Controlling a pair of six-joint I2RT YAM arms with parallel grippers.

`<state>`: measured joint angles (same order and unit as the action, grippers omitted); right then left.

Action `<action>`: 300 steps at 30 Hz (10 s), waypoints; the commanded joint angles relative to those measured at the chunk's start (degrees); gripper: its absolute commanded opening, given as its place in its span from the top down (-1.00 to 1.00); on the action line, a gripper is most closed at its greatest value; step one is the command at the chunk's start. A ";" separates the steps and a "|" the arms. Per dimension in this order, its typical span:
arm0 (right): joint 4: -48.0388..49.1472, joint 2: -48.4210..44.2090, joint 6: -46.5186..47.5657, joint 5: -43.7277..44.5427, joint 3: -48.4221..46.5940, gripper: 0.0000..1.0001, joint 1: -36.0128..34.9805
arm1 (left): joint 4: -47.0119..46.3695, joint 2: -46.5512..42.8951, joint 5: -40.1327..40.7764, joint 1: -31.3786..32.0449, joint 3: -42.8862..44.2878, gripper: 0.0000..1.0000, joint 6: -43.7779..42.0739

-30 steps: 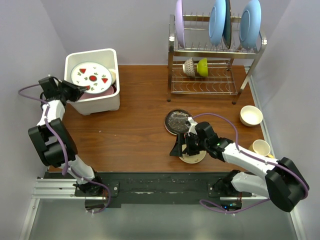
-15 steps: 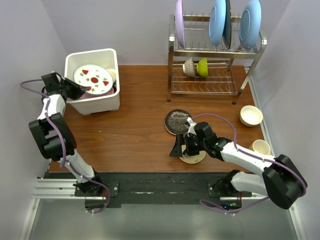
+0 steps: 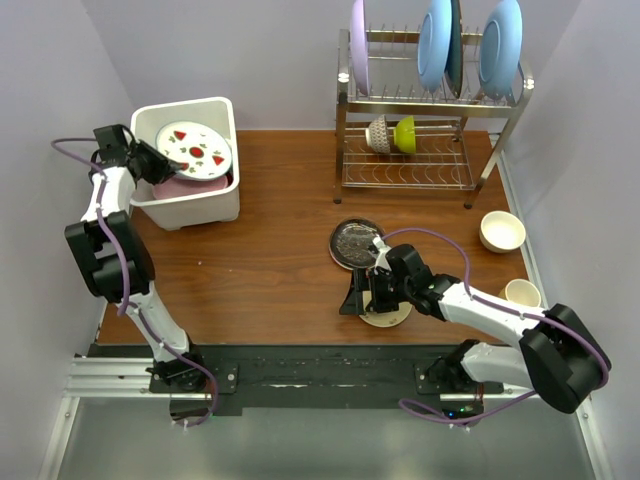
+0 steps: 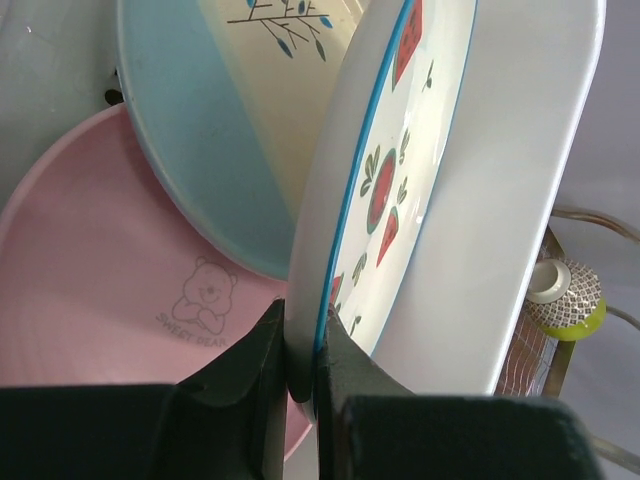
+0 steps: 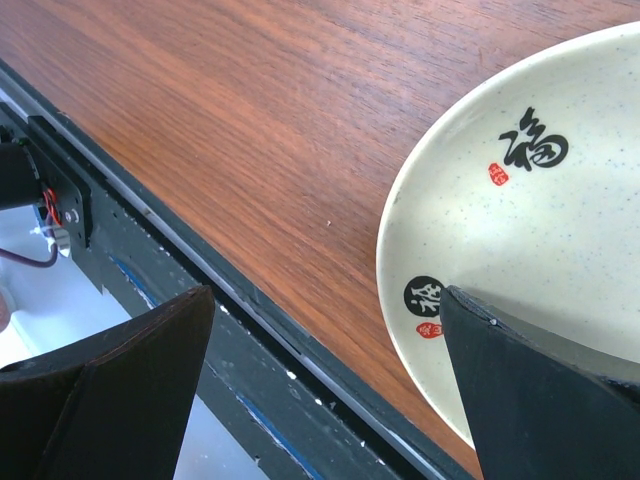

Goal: Place the plates into the plastic bin on the countertop
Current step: Place the plate in the plastic bin, then pick up the plate at the center of the board, then place the plate in the plastic bin.

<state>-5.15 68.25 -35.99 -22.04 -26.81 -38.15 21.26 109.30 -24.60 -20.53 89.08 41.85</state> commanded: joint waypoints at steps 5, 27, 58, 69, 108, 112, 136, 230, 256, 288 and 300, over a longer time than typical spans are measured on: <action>0.23 0.48 1.01 -0.54 -1.84 -0.97 -0.17 | 0.10 -0.31 -2.47 0.58 5.58 0.60 -1.24; -0.39 -1.01 1.09 -0.46 -1.49 -0.97 -0.08 | 5.28 -0.49 -0.80 1.73 6.90 -0.02 -4.67; -3.38 -7.16 -0.13 -0.46 -2.46 -0.97 -0.08 | -0.51 -22.72 -4.93 4.80 -4.70 -1.00 -9.15; -5.84 -11.47 -0.84 0.69 -1.76 -0.98 -0.08 | -0.16 -29.40 -6.52 12.09 -7.86 -1.00 -9.59; -26.58 -19.99 -5.67 24.59 -4.39 -0.97 0.88 | -9.55 -37.60 14.58 63.68 -39.86 -0.95 6.93; -28.07 -20.87 -5.58 25.47 -4.22 -0.97 1.50 | -12.02 -32.58 15.72 68.51 -38.98 -0.94 8.69; -32.21 -27.38 -9.98 35.23 -0.26 -0.97 3.96 | -28.10 -14.03 12.56 72.83 -41.09 -0.67 12.12; -20.60 -38.01 -11.83 25.91 5.10 1.00 4.14 | -60.10 0.30 -10.12 72.65 -52.69 -0.20 20.12; -25.09 -41.00 -9.98 26.00 2.46 -0.47 4.14 | -60.72 -4.79 -8.71 71.43 -54.27 1.00 20.47; -24.47 -43.29 -9.27 24.15 0.79 -0.97 4.05 | -26.46 -26.49 -4.32 58.25 -48.92 1.00 3.16; -23.33 -41.53 -9.36 23.01 1.41 -0.97 4.05 | -13.62 -31.69 -4.40 50.60 -40.74 1.00 -3.08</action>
<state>-31.14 26.22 -45.41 1.89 -23.99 -33.80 4.51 79.96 -28.05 32.21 43.86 42.06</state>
